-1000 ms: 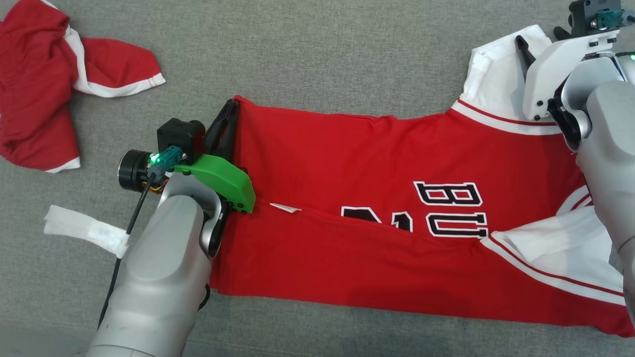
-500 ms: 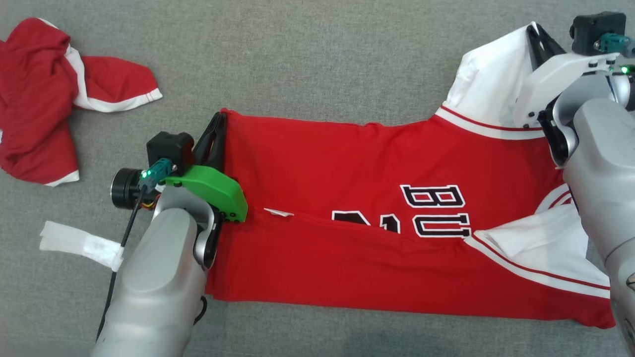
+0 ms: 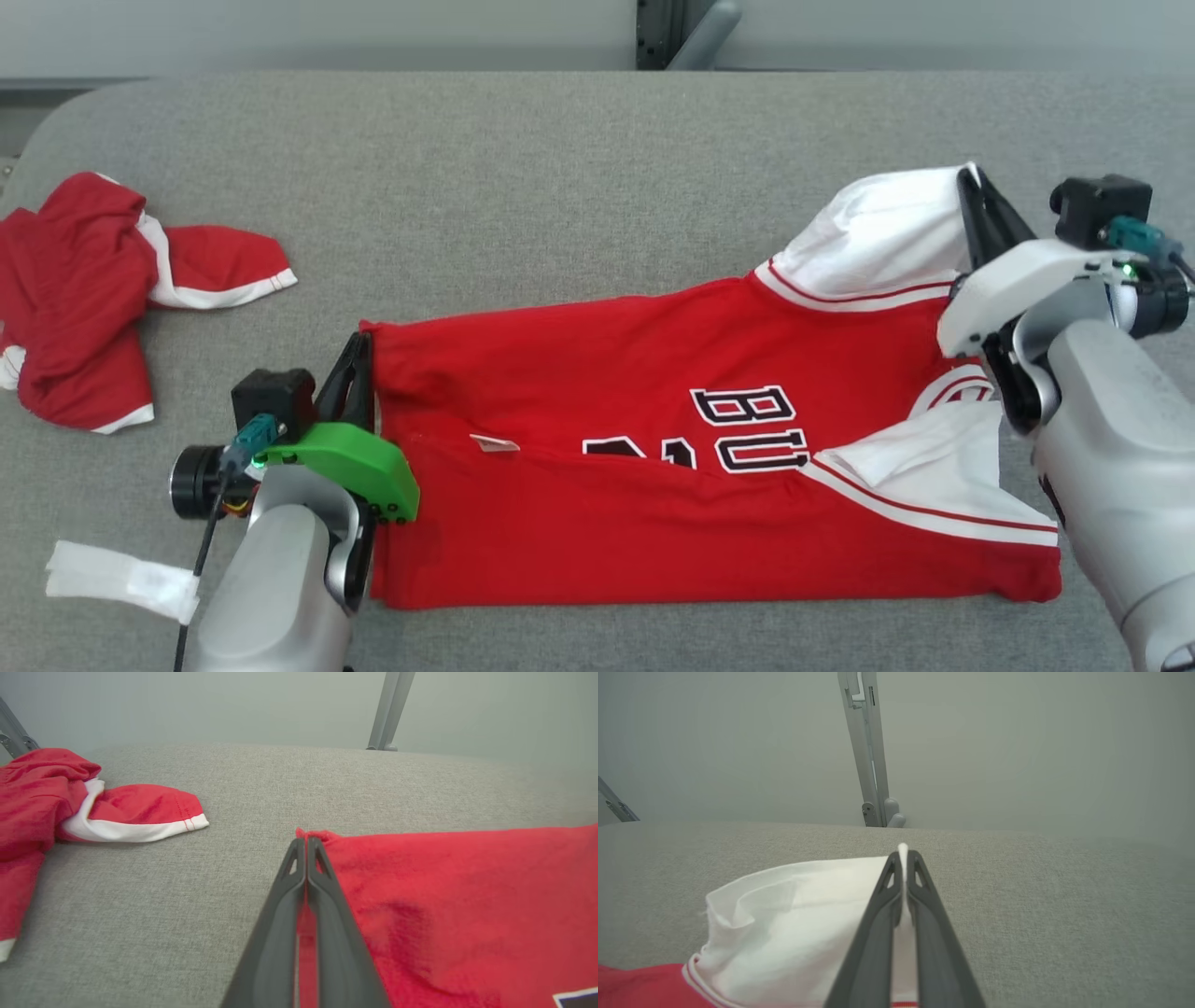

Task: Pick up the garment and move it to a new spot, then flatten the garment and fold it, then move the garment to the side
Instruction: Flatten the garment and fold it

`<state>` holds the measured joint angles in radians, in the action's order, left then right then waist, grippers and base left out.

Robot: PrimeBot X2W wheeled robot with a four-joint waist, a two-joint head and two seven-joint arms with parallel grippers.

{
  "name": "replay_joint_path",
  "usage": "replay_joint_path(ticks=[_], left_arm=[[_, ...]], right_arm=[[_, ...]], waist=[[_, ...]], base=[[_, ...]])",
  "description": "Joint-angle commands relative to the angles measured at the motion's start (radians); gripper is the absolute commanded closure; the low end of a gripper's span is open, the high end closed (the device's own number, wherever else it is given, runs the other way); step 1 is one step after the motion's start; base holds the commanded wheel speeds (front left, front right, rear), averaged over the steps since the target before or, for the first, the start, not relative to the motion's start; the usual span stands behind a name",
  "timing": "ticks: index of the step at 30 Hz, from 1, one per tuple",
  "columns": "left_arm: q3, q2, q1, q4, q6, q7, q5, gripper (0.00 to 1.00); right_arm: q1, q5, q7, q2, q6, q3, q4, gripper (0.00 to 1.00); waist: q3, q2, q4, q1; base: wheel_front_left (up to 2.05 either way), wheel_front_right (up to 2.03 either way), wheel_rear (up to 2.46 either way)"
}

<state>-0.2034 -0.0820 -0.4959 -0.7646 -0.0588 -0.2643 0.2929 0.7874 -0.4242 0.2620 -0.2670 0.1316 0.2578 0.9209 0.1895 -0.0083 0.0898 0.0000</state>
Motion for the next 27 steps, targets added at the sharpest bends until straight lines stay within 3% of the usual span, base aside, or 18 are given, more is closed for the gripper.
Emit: replay_joint_path(ticks=[1,14,27], left_arm=[[0.009,-0.009,0.037,0.013,-0.006,0.0,-0.014,1.0],[0.087,0.012,0.278,0.133,-0.029,0.0,-0.034,1.0],[0.109,0.029,0.414,0.131,-0.029,0.0,-0.027,1.0]], right_arm=[[-0.064,-0.021,0.003,-0.006,-0.002,0.0,-0.037,1.0],[-0.457,-0.107,0.003,-0.015,-0.002,-0.044,-0.307,1.0],[-0.621,-0.076,0.003,0.051,-0.002,-0.121,-0.324,1.0]], waist=[[-0.083,0.0083,-0.047,0.0],[-0.166,0.0083,-0.092,0.0],[-0.181,0.0083,-0.1,0.0]], base=[[0.0,0.0,0.0],[0.0,0.0,0.0],[0.0,0.0,0.0]])
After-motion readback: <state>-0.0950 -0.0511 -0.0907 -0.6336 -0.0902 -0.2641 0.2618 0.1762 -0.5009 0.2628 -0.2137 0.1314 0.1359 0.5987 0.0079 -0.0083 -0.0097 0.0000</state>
